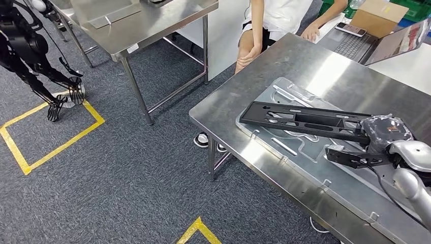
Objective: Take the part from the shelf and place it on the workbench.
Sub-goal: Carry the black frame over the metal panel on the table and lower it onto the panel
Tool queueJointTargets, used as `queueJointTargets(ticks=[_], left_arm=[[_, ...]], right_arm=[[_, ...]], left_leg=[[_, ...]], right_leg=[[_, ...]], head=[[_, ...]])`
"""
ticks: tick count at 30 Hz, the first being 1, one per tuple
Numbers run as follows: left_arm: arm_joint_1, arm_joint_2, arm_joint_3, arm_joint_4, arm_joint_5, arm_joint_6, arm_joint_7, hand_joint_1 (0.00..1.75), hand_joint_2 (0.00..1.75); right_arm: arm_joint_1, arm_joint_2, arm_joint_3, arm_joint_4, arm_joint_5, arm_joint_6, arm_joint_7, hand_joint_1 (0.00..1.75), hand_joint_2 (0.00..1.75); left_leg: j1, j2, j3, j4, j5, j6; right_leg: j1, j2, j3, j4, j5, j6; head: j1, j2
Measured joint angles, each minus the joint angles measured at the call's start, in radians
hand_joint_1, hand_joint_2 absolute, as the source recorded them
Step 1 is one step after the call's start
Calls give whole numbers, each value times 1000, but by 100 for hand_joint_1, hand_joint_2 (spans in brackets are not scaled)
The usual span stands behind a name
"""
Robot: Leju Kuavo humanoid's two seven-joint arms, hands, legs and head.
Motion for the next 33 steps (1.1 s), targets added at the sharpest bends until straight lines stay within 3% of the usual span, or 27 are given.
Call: queueJointTargets(ticks=[2, 4, 6, 7, 8, 10, 12, 16, 18, 20, 21, 22, 23, 25, 27, 29, 31, 33], left_arm=[[0, 0, 0, 0, -1, 5, 3, 0, 87], [0, 1, 0, 0, 8, 8, 3, 0, 0], [0, 1, 2, 0, 21, 7, 3, 0, 0], [0, 1, 2, 0, 25, 7, 3, 0, 0], [0, 1, 3, 0, 27, 7, 3, 0, 0], [-1, 2, 4, 0, 27, 6, 3, 0, 0], [-2, 2, 7, 0, 27, 6, 3, 0, 0], [-3, 2, 10, 0, 28, 1, -1, 0, 0], [-4, 2, 10, 0, 28, 0, -3, 0, 0], [-4, 2, 11, 0, 29, 0, -3, 0, 0], [-3, 2, 11, 0, 29, 0, -3, 0, 0], [-3, 2, 11, 0, 29, -1, -3, 0, 0], [-3, 2, 12, 0, 31, -1, -3, 0, 0], [-3, 1, 14, 0, 33, -4, -3, 0, 0], [-4, 0, 16, 0, 35, -7, -2, 0, 0], [-4, 0, 17, 0, 36, -9, -1, 0, 0], [-5, 0, 18, 0, 36, -9, 0, 0, 0], [-5, 1, 18, 0, 36, -9, 0, 0, 0]], right_arm=[[-1, 9, 0, 0, 5, -1, -4, 0, 0], [-2, 21, 2, 3, 9, -3, -10, 0, 0], [-2, 34, 5, 9, 10, -4, -14, 0, 0], [-3, 39, 7, 11, 10, -5, -15, 0, 0], [-4, 43, 8, 14, 11, -6, -16, 0, 0], [-9, 49, 9, 17, 12, -8, -17, 0, 0], [-16, 52, 9, 20, 12, -9, -17, 0, 0], [-20, 53, 9, 24, 14, -11, -17, 0, 0], [-23, 53, 9, 27, 16, -12, -17, 0, 0], [-23, 54, 9, 31, 18, -12, -18, 0, 0], [-21, 54, 9, 33, 18, -12, -18, 0, 0], [-20, 55, 9, 35, 19, -11, -18, 0, 0], [-20, 55, 10, 37, 20, -10, -18, 0, 0], [-26, 56, 10, 40, 21, -9, -18, 0, 0], [-37, 55, 9, 43, 22, -6, -18, 0, 0], [-45, 55, 9, 45, 23, -3, -18, 0, 0], [-50, 54, 10, 47, 24, -2, -19, 0, 0], [-55, 54, 10, 48, 24, -2, -19, 0, 0]], left_leg=[[1, -2, -20, 47, -33, -11], [4, -4, -75, 166, -97, -19], [7, -4, -123, 269, -131, -24], [9, -3, -124, 272, -121, -25], [11, -4, -105, 235, -93, -26], [13, -5, -37, 101, -34, -23], [12, -8, 4, 17, -11, -16], [11, -8, 8, -4, -2, 7], [13, -6, 8, -11, 5, 18], [11, -6, 5, -11, 7, 20], [9, -6, 4, -11, 7, 20], [8, -6, 4, -11, 7, 20], [7, -6, 4, -10, 7, 20], [6, -6, 6, -10, 6, 19], [4, -5, 5, -8, 7, 14], [4, -4, 2, -8, 8, 5], [5, -4, -2, 0, 1, -5], [6, -5, -30, 63, -41, -15]], right_leg=[[-5, -1, 3, -9, 7, -12], [-6, -2, 2, -10, 9, -18], [-6, 0, -2, -6, 9, -18], [-6, 1, -3, -4, 9, -18], [-6, 2, -4, -1, 8, -18], [-5, 4, -6, 6, 5, -13], [-3, 6, -9, 10, 3, -5], [-6, 5, -14, 18, -3, 16], [-9, 5, -45, 91, -53, 23], [-11, 5, -101, 216, -115, 28], [-12, 5, -120, 260, -128, 29], [-12, 5, -125, 273, -122, 29], [-12, 5, -110, 246, -99, 28], [-11, 3, -43, 115, -34, 21], [-4, 1, 2, 17, -5, 13], [3, 2, 8, -1, -5, 7], [-2, 2, 11, -10, 1, -2], [-7, 0, 15, -18, 8, -14]], head=[[-1, 0], [-1, 0], [-1, 0], [-1, 0], [-1, 0], [-1, 0], [-1, 0], [0, 0], [0, 0], [0, 0], [0, 0], [0, 0], [0, 0], [0, 0], [0, 0], [0, 0], [-1, 0], [-2, 0]])
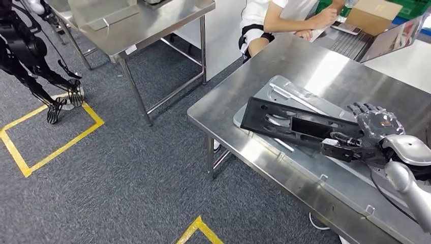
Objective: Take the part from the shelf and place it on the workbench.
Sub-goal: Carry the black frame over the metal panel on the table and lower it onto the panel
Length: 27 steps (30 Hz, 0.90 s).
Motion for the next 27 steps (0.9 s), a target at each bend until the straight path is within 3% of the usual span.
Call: queueJointTargets(ticks=[2, 3, 4, 5, 7, 9, 13, 14, 16, 18, 19, 20, 21, 22, 24, 25, 27], left_arm=[[1, 0, 0, 0, 0, 0, 1, 0, 0], [1, 0, 0, 0, 0, 0, 2, 0, 0], [2, 0, 0, 0, 1, -1, 3, 0, 0], [2, 0, 1, 0, 2, -1, 4, 0, 0], [1, 1, 2, 0, 5, -2, 8, 0, 0], [0, 1, 4, 0, 7, -4, 12, 0, 0], [0, 1, 8, 0, 7, -5, 20, 0, 0], [0, 1, 8, 0, 7, -5, 22, 0, 0], [-1, 2, 9, 0, 8, -5, 23, 0, 0], [-1, 2, 10, 0, 8, -5, 23, 0, 0], [-1, 2, 10, 0, 9, -6, 23, 0, 0], [-1, 2, 11, 0, 9, -7, 23, 0, 0], [-1, 2, 12, 0, 9, -7, 24, 0, 0], [-2, 2, 13, 0, 9, -7, 24, 0, 0], [-2, 1, 14, 0, 9, -8, 24, 0, 0], [-2, 1, 14, 0, 9, -9, 24, 0, 0], [-1, 0, 15, 0, 10, -11, 24, 0, 0]], right_arm=[[-3, 1, 1, 2, 0, 0, 0, 0, 0], [-3, 3, 3, 3, 0, 0, 0, 0, 0], [-3, 4, 5, 5, 0, 0, 0, 0, 0], [-3, 5, 7, 7, 0, 1, -1, 0, 0], [-8, 6, 9, 11, 2, 1, -3, 0, 0], [-17, 6, 9, 15, 3, 1, -7, 0, 0], [-25, 4, 13, 20, 3, 2, -12, 0, 0], [-26, 2, 14, 21, 2, 2, -12, 0, 0], [-30, -1, 14, 24, 1, 3, -13, 0, 0], [-32, -2, 17, 27, 1, 4, -15, 0, 0], [-32, -2, 19, 29, 0, 4, -16, 0, 0], [-32, -2, 22, 30, 0, 5, -17, 0, 0], [-33, -2, 24, 31, 0, 5, -17, 0, 0], [-35, -2, 24, 32, 0, 5, -18, 0, 0], [-43, -4, 24, 32, 0, 4, -18, 0, 0], [-48, -6, 24, 32, 0, 4, -18, 0, 0], [-54, -8, 24, 32, -1, 4, -18, 0, 0]], left_leg=[[4, -1, -54, 123, -64, -8], [6, 0, -76, 173, -83, -11], [8, 0, -84, 194, -85, -14], [11, 0, -74, 178, -68, -16], [14, -1, -15, 66, -12, -16], [13, -3, 28, -27, 21, -10], [8, -3, 27, -51, 42, 16], [9, -2, 24, -57, 51, 24], [9, 1, 11, -65, 68, 37], [6, 1, -9, -65, 83, 42], [4, 1, -20, -65, 91, 42], [3, 1, -31, -64, 99, 42], [2, 1, -42, -64, 108, 41], [2, 1, -52, -63, 117, 40], [1, 1, -64, -63, 134, 33], [2, 2, -66, -65, 143, 28], [5, 1, -66, -74, 162, 15]], right_leg=[[2, -2, -2, 1, 3, -5], [2, -2, -4, 3, 4, -6], [2, -2, -6, 6, 4, -6], [2, -2, -9, 10, 4, -6], [0, -1, -17, 22, 2, -2], [2, 1, -29, 36, 0, 8], [-2, 3, -41, 41, 4, 33], [-3, 3, -47, 54, -14, 37], [-6, 5, -73, 134, -89, 42], [-6, 5, -101, 244, -162, 46], [-6, 5, -101, 273, -174, 46], [-6, 5, -84, 270, -166, 45], [-5, 5, -50, 232, -144, 43], [-3, 4, -3, 170, -119, 39], [6, 2, 79, 45, -97, 30], [11, 1, 98, 10, -96, 26], [18, 1, 95, -3, -84, 16]], head=[[0, 0], [0, 0], [0, 0], [0, 0], [0, 0], [0, 0], [1, 0], [1, 0], [1, 0], [2, 0], [2, 0], [2, 0], [1, 0], [1, 0], [1, 0], [1, 0], [1, 0]])
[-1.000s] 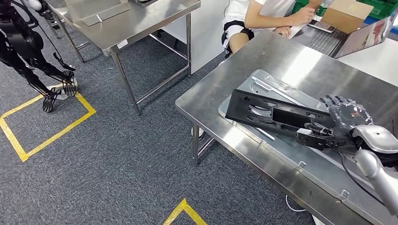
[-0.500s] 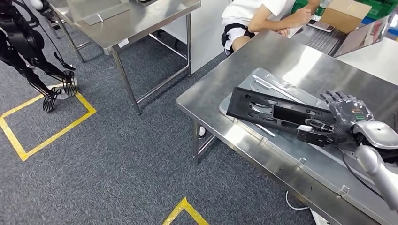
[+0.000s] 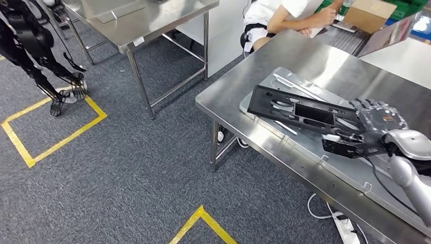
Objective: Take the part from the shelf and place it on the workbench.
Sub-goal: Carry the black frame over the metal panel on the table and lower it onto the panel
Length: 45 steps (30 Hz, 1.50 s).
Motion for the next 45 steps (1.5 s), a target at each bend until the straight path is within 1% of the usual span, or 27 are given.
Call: queueJointTargets(ticks=[2, 3, 5, 6, 7, 9, 11, 13, 14, 16, 17, 19, 21, 22, 24, 26, 28, 29, 32, 33, 35, 37, 38, 40, 42, 44, 45], left_arm=[[0, 0, 1, 0, 1, -1, 0, 0, 0], [0, 1, 1, 0, 1, -1, 0, 0, 0], [0, 1, 2, 0, 2, -1, 1, 0, 0], [0, 1, 2, 0, 3, -1, 2, 0, 0], [0, 1, 2, 0, 4, -1, 3, 0, 0], [-1, 1, 2, 0, 5, -1, 6, 0, 0], [-2, 1, 3, 0, 6, -1, 8, 0, 0], [-4, 1, 4, 0, 7, -2, 9, 0, 0], [-4, 1, 5, 0, 8, -3, 9, 0, 0], [-4, 2, 8, 0, 9, -5, 8, 0, 0], [-4, 2, 9, 0, 10, -6, 7, 0, 0], [-4, 3, 10, 0, 12, -8, 4, 0, 0], [-3, 5, 10, 0, 13, -8, 3, 0, 0], [-2, 5, 11, 0, 13, -8, 4, 0, 0], [-1, 5, 11, 0, 14, -8, 8, 0, 0], [-1, 5, 11, 0, 14, -8, 11, 0, 0], [0, 5, 11, 0, 14, -9, 13, 0, 0], [0, 5, 11, 0, 14, -9, 15, 0, 0], [1, 5, 12, 0, 15, -8, 19, 0, 0], [1, 6, 13, 0, 17, -8, 20, 0, 0], [1, 7, 15, 0, 20, -7, 23, 0, 0], [1, 8, 18, 0, 22, -6, 26, 0, 0], [2, 8, 19, 0, 22, -5, 27, 0, 0], [2, 8, 19, 0, 23, -4, 30, 0, 0], [2, 11, 21, 0, 23, -1, 31, 0, 0], [2, 13, 24, 0, 23, 1, 33, 0, 0], [1, 14, 25, 0, 23, 2, 34, 0, 0]], right_arm=[[-4, 0, 1, 1, -1, 0, -1, 0, 0], [-5, 0, 2, 1, -1, 0, -2, 0, 0], [-8, 2, 5, 2, -1, 0, -3, 0, 0], [-8, 3, 6, 2, -1, 0, -4, 0, 0], [-9, 4, 7, 4, -1, 0, -4, 0, 0], [-11, 6, 9, 7, -1, -1, -5, 0, 0], [-21, 6, 13, 11, -1, -3, -6, 0, 0], [-40, 4, 17, 16, -1, -6, -6, 0, 0], [-49, 4, 20, 18, -1, -7, -7, 0, 0], [-63, 4, 29, 25, -2, -9, -11, 0, 0], [-66, 4, 34, 28, -3, -10, -13, 0, 0], [-68, 2, 41, 33, -10, -10, -14, 0, 0], [-68, 1, 43, 37, -17, -11, -14, 0, 0], [-69, 0, 44, 39, -19, -12, -14, 0, 0], [-68, 0, 48, 43, -21, -12, -15, 0, 0], [-72, -1, 52, 47, -22, -15, -15, 0, 0], [-82, -3, 56, 49, -26, -20, -15, 0, 0], [-88, -4, 58, 50, -29, -24, -15, 0, 0], [-96, -6, 59, 51, -40, -29, -15, 0, 0], [-98, -6, 60, 51, -43, -30, -15, 0, 0], [-102, -6, 63, 51, -48, -28, -15, 0, 0], [-104, -6, 71, 53, -53, -26, -15, 0, 0], [-105, -6, 76, 54, -54, -26, -15, 0, 0], [-108, -6, 84, 58, -55, -26, -15, 0, 0], [-115, -7, 92, 61, -55, -26, -15, 0, 0], [-123, -9, 102, 63, -55, -27, -15, 0, 0], [-125, -12, 106, 65, -55, -27, -15, 0, 0]], left_leg=[[1, -1, -8, 7, -13, -12], [2, -2, -18, 32, -50, -17], [3, -3, -45, 141, -163, -26], [4, -3, -56, 207, -204, -30], [5, -3, -59, 261, -219, -34], [10, -3, -24, 282, -184, -39], [14, -4, 76, 175, -157, -41], [12, -7, 162, 49, -183, -33], [7, -9, 179, 17, -196, -26], [3, -9, 172, 2, -189, -6], [2, -7, 167, -2, -181, 5], [3, -4, 152, -7, -160, 23], [0, -2, 128, -6, -140, 30], [-1, -2, 115, -6, -131, 30], [-3, -1, 92, -4, -115, 28], [-4, 4, 79, -2, -103, 25], [-7, 12, 74, 0, -94, 18], [-8, 18, 74, 0, -91, 14], [-7, 33, 71, 6, -92, -2], [-7, 30, 62, 28, -111, -8], [-3, 15, 23, 126, -180, -16], [0, 8, -20, 244, -239, -20], [0, 8, -23, 268, -242, -22], [1, 2, 19, 211, -200, -21], [4, -36, 94, 86, -154, -14], [7, -69, 131, 19, -146, -7], [6, -70, 135, 12, -148, -5]], right_leg=[[-3, -4, -14, -12, 24, -15], [-5, -6, -24, -18, 40, -23], [-7, -9, -51, -22, 67, -32], [-7, -9, -67, -21, 80, -33], [-7, -9, -83, -18, 92, -32], [-8, -9, -121, -9, 115, -26], [-10, -9, -158, 8, 132, -17], [-11, -9, -182, 25, 145, -5], [-12, -10, -188, 28, 151, 2], [-17, -11, -193, 29, 162, 16], [-21, -10, -199, 35, 151, 21], [-25, -7, -222, 93, 80, 28], [-26, -5, -256, 211, -8, 33], [-26, -5, -266, 263, -26, 35], [-25, -4, -241, 283, -2, 34], [-21, -15, -149, 171, 38, 28], [-10, -40, -67, 48, 41, 16], [-4, -48, -51, 17, 34, 9], [-4, -27, -51, -2, 45, -15], [-6, -19, -53, -7, 53, -25], [-9, -4, -62, -12, 66, -37], [-8, 16, -75, -8, 73, -40], [-7, 28, -81, -5, 76, -39], [-8, 51, -92, 3, 80, -36], [-9, 73, -103, 14, 80, -31], [-12, 93, -114, 22, 83, -21], [-12, 103, -118, 22, 86, -14]], head=[[0, 0], [0, 0], [-1, 0], [-1, 0], [-1, 0], [-1, 0], [-1, 0], [-1, 0], [-1, 0], [0, 0], [0, 0], [0, 0], [0, 0], [0, 0], [0, 0], [0, 0], [0, 0], [0, 0], [-1, 0], [-1, 0], [-1, 0], [-2, 0], [-2, 0], [-2, 0], [-1, 0], [-2, 0], [-1, 0]])
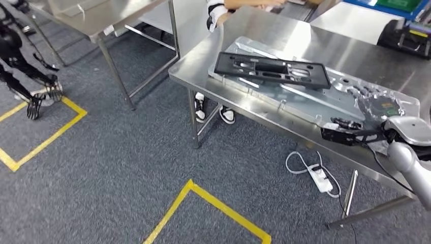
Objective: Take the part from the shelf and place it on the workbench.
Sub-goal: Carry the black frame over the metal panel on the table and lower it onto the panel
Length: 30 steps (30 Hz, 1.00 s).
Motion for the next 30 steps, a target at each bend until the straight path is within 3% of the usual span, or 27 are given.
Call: queueJointTargets(ticks=[1, 3, 4, 6, 8, 9, 10, 12, 14, 16, 17, 19, 21, 23, 24, 26, 28, 30], left_arm=[[-1, -1, 0, 0, 0, 1, 1, 0, 0], [-3, -2, 1, 0, 0, 2, 6, 0, 0], [-1, -2, 1, 0, 0, 2, 8, 0, 0], [2, -2, 1, 0, 1, 2, 13, 0, 0], [3, -2, 2, 0, 3, 2, 16, 0, 0], [3, -2, 2, 0, 3, 2, 17, 0, 0], [3, -2, 2, 0, 3, 2, 17, 0, 0], [2, -3, 2, 0, 5, 4, 18, 0, 0], [0, -3, 3, 0, 9, 5, 16, 0, 0], [-3, -3, 6, 0, 19, 4, 9, 0, 0], [-4, -3, 8, 0, 23, 3, 5, 0, 0], [-3, -2, 14, 0, 30, 1, -1, 0, 0], [2, -2, 18, 0, 32, 0, -3, 0, 0], [5, -2, 20, 0, 34, 0, -3, 0, 0], [5, -2, 21, 0, 35, 0, -2, 0, 0], [5, -1, 25, 0, 40, 4, 2, 0, 0], [5, 2, 30, 0, 43, 12, 9, 0, 0], [3, 4, 34, 0, 47, 21, 17, 0, 0]], right_arm=[[0, -4, 4, 2, 0, 0, 0, 0, 0], [-4, -16, 8, 6, 0, 0, 0, 0, 0], [-8, -20, 10, 9, 0, 0, 0, 0, 0], [-15, -23, 17, 14, 0, 1, 0, 0, 0], [-12, -23, 28, 17, 1, 3, -1, 0, 0], [-11, -23, 33, 19, 1, 3, -2, 0, 0], [-12, -23, 36, 20, 1, 4, -2, 0, 0], [-17, -23, 40, 21, -2, 3, -1, 0, 0], [-20, -24, 41, 19, -13, 3, 2, 0, 0], [-11, -34, 42, 13, -33, 4, 7, 0, 0], [-2, -45, 40, 5, -45, 5, 10, 0, 0], [15, -67, 37, -12, -63, 6, 12, 0, 0], [27, -78, 34, -25, -72, 7, 14, 0, 0], [40, -81, 34, -33, -74, 8, 14, 0, 0], [46, -83, 34, -35, -75, 8, 14, 0, 0], [52, -89, 33, -40, -77, 7, 15, 0, 0], [58, -97, 29, -46, -83, 7, 15, 0, 0], [69, -107, 22, -50, -90, 6, 15, 0, 0]], left_leg=[[0, 10, 0, -7, 2, 4], [1, 34, 3, -22, 10, 16], [3, 47, 4, -29, 14, 22], [2, 73, 3, -33, 16, 28], [1, 100, 0, -31, 16, 27], [1, 113, 0, -30, 14, 27], [1, 125, 0, -28, 13, 25], [-1, 148, 2, -24, 7, 19], [-6, 168, 5, -20, 1, 10], [-9, 189, 10, -21, -3, 1], [-8, 186, 11, -18, -8, -6], [-5, 143, -6, 27, -42, -15], [-2, 90, -61, 148, -107, -18], [-1, 76, -119, 264, -145, -16], [-1, 74, -128, 277, -135, -14], [-1, 58, -93, 188, -67, -6], [2, 5, -37, 58, -11, 3], [1, -21, -12, 4, 1, 7]], right_leg=[[-1, 10, -2, -1, 3, 7], [0, -12, -13, 14, -7, 17], [0, -35, -29, 47, -27, 21], [-4, -81, -87, 165, -87, 29], [-10, -93, -132, 257, -112, 38], [-13, -97, -129, 252, -96, 41], [-15, -104, -107, 209, -66, 42], [-10, -150, -37, 74, -8, 40], [1, -182, -4, 1, 8, 30], [5, -164, -7, -4, 8, 18], [3, -153, -7, -7, 10, 13], [-3, -130, -6, -11, 15, 1], [-4, -105, -9, -12, 18, -8], [-1, -74, -12, -9, 19, -11], [0, -58, -13, -6, 19, -11], [0, -26, -14, -1, 18, -10], [1, 2, -18, 5, 17, -6], [-3, 28, -25, 6, 19, 7]], head=[[0, 0], [1, 0], [1, 0], [2, 0], [2, 0], [2, 0], [2, 0], [2, 0], [1, 0], [1, 0], [1, 0], [0, 0], [0, 0], [0, 0], [0, 0], [0, 0], [0, 0], [0, 0]])
